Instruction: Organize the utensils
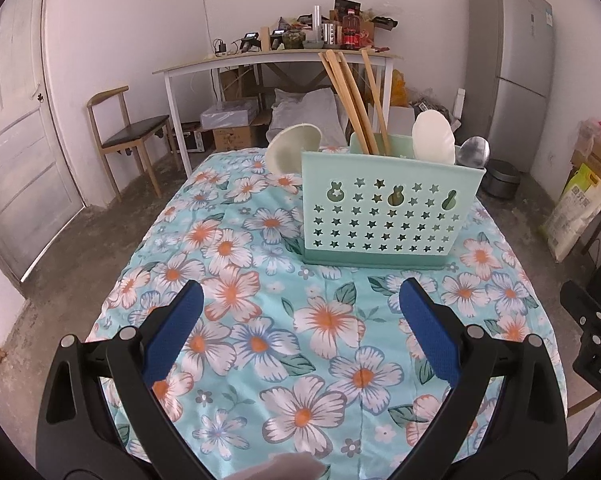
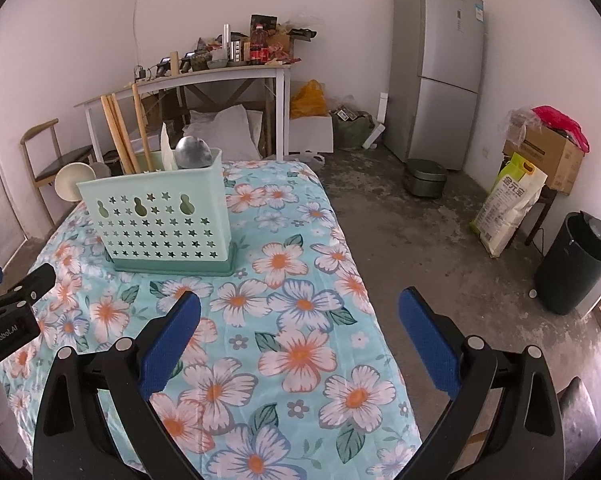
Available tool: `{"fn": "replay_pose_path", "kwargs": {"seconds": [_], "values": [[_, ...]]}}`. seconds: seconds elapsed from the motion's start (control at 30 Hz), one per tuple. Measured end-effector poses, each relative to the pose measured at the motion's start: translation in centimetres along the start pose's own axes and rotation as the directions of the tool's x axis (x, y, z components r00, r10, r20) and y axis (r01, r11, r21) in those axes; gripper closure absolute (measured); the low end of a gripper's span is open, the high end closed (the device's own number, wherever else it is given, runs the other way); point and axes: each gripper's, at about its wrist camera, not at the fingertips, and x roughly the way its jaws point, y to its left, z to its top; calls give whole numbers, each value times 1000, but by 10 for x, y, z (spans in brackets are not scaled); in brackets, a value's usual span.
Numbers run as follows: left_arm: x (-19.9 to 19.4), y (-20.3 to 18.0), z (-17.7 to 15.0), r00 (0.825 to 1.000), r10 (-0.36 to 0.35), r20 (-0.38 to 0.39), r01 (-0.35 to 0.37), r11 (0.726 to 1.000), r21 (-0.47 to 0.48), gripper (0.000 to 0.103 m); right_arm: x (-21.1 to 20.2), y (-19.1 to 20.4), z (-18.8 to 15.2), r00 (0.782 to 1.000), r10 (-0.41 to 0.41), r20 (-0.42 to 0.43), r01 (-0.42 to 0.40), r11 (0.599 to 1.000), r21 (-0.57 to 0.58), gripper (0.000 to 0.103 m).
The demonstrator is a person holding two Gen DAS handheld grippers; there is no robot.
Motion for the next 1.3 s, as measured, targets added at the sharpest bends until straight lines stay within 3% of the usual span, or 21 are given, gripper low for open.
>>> {"fn": "replay_pose_path", "kwargs": {"seconds": [0.57,1.3], "values": [[-7,9,1,995,95,25,-95,995,-1,8,-5,-9,5,998,-60,37,60,998,1,7],[-15,11,2,996,84,32,-84,996,-1,8,-11,0,6,999,-33,41,33,999,-2,7]]}}
